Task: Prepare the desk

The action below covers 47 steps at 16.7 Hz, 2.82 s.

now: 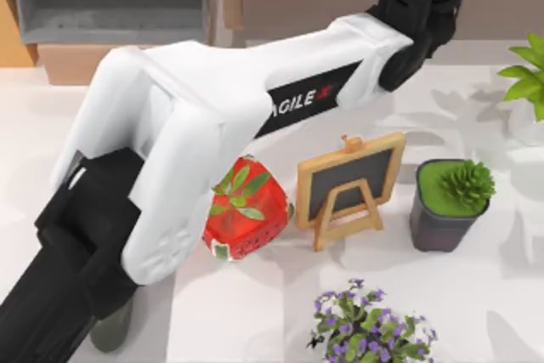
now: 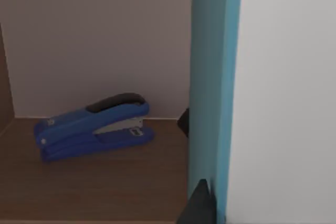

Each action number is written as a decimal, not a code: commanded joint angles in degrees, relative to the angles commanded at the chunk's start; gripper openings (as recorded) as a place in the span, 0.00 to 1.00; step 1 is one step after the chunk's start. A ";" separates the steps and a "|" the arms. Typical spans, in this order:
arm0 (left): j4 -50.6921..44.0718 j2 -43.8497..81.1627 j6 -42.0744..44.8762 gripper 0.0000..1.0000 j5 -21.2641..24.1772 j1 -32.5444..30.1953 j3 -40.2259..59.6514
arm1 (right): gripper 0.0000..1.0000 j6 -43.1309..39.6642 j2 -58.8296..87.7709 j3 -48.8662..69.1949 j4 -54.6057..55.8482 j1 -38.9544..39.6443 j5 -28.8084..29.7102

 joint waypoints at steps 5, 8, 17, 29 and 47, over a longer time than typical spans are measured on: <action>0.00 0.00 0.00 0.00 0.00 0.00 0.00 | 1.00 0.00 0.00 0.00 0.00 0.00 0.00; 0.05 -0.19 0.09 0.00 -0.08 -0.28 -0.17 | 1.00 0.00 0.00 0.00 0.00 0.00 0.00; 4.20 -8.69 0.36 0.00 -3.01 -3.17 -12.59 | 1.00 0.00 0.00 0.00 0.00 0.00 0.00; 7.76 -17.63 11.31 0.00 7.55 -1.45 -26.52 | 1.00 0.00 0.00 0.00 0.00 0.00 0.00; 17.18 -53.82 79.60 0.00 32.18 26.99 -87.40 | 1.00 0.00 0.00 0.00 0.00 0.00 0.00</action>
